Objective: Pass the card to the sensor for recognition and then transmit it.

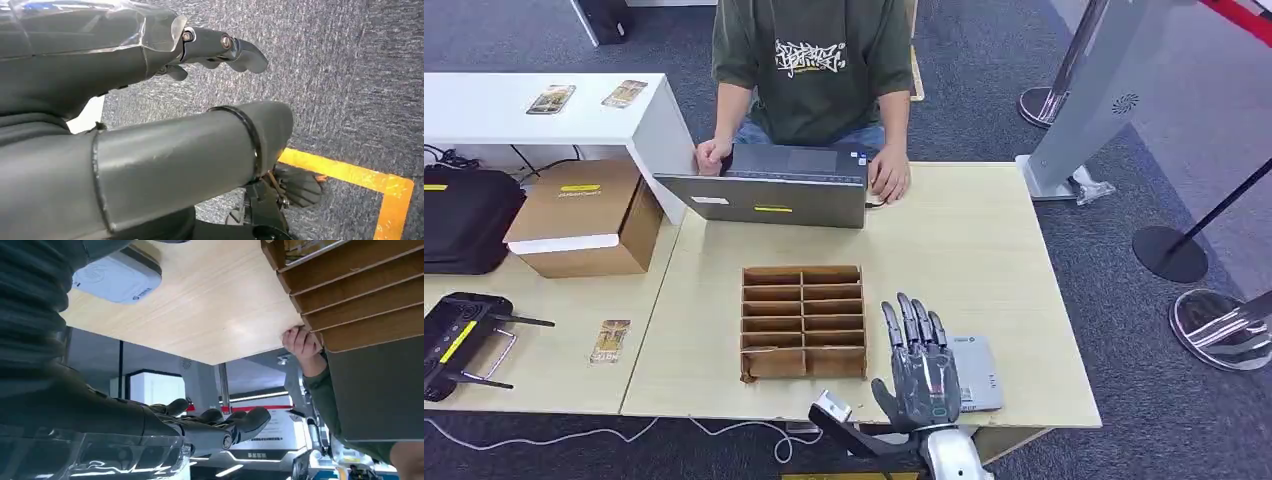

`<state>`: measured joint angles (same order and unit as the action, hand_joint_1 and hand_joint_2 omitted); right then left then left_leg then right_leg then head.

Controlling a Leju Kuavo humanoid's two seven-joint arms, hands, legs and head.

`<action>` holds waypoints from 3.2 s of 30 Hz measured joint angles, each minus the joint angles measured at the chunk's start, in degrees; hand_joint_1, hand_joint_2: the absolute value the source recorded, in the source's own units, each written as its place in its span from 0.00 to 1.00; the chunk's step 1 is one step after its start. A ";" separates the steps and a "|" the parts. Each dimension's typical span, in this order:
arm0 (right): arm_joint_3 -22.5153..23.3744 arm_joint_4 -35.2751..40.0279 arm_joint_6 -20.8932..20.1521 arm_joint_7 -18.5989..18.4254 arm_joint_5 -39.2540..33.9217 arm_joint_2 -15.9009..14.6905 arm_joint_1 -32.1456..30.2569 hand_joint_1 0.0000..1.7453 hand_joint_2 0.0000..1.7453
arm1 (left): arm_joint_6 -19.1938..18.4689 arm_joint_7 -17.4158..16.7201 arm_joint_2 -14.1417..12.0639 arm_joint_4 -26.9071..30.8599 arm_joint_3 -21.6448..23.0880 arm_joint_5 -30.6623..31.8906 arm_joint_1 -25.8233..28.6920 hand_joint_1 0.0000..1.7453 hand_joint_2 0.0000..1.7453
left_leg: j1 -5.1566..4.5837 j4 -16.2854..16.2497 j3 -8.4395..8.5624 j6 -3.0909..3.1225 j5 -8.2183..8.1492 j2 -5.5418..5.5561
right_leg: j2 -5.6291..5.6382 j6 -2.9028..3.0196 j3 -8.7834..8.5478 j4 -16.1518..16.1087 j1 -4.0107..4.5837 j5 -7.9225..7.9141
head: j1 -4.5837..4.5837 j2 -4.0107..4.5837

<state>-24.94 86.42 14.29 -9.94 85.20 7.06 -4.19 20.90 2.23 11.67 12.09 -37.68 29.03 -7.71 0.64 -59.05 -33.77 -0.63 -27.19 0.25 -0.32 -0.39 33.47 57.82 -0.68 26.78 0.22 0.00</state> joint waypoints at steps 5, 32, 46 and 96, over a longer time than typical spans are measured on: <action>-0.46 -0.02 -0.07 0.66 0.11 0.02 0.35 0.00 1.00 | 0.13 0.63 0.00 0.00 0.00 0.28 -0.03 0.00 0.00 | 0.00 0.00 0.00 0.00 0.00 0.00 | 0.00 0.00 0.00 0.00 0.00 0.00 | 0.00 0.00; -5.22 -9.01 -0.07 5.60 -0.81 1.79 8.42 0.00 1.00 | 0.74 1.57 0.07 0.00 0.46 0.57 -0.40 0.00 0.00 | 0.00 0.00 -0.01 -0.01 0.00 -0.01 | 0.01 0.00 0.00 0.01 0.00 0.00 | 0.02 0.00; -8.41 -15.36 -1.75 4.79 -1.77 3.32 11.98 0.00 1.00 | 1.03 3.15 0.28 0.00 0.46 -1.36 0.21 0.00 0.00 | 0.01 0.00 -0.02 -0.01 0.01 -0.01 | 0.02 0.00 0.03 0.01 0.00 0.01 | 0.02 0.00; -9.33 -19.74 -8.63 -0.63 -4.63 2.05 15.59 0.00 1.00 | -1.09 -0.16 0.09 0.02 0.44 -0.81 1.28 0.00 0.00 | 0.00 0.00 -0.02 -0.01 0.01 -0.03 | 0.07 0.01 0.06 0.01 0.00 0.00 | 0.02 0.00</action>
<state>-34.27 66.69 5.66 -10.58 80.56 9.11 11.41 19.80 2.07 11.76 12.11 -37.24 28.22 -6.43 0.65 -59.05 -33.79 -0.63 -27.19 0.22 -0.25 -0.38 33.54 57.83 -0.68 26.78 0.24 0.00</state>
